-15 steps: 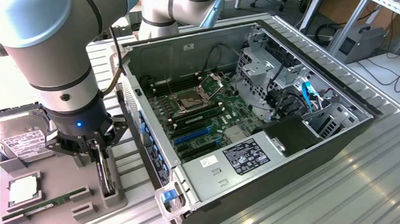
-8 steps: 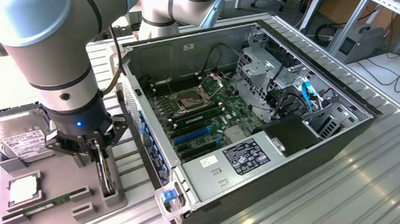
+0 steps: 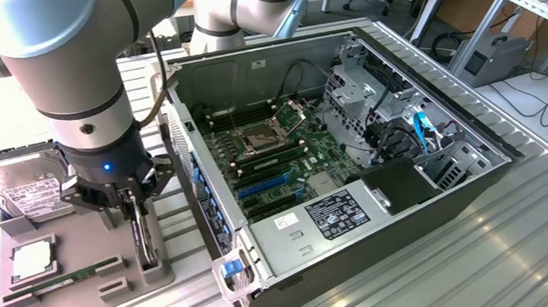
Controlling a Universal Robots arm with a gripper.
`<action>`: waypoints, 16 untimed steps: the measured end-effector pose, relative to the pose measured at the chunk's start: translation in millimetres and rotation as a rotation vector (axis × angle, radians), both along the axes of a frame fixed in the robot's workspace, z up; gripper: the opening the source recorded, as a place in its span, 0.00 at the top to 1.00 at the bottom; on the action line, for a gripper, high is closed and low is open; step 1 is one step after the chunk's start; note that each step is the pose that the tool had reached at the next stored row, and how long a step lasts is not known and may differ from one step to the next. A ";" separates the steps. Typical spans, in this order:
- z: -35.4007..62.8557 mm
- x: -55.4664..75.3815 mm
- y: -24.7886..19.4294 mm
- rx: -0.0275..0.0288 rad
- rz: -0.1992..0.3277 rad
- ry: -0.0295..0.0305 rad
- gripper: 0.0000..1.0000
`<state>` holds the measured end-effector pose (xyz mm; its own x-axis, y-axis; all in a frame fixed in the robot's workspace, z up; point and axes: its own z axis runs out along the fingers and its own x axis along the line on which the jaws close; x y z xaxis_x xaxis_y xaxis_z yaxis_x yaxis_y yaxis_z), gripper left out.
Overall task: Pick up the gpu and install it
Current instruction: 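Pick up the gpu and move the gpu toward the slot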
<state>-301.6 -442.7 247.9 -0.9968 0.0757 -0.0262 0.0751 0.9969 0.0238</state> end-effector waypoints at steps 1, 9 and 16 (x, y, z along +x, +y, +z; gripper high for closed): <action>0.4 0.0 0.0 0.0000 0.000 0.0000 0.73; 3.9 0.0 0.0 -0.0001 0.000 0.0001 0.73; 6.8 0.0 0.0 0.0000 0.000 0.0001 0.73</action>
<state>-301.6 -442.7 254.6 -0.9968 0.0757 -0.0261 0.0751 0.9969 0.0238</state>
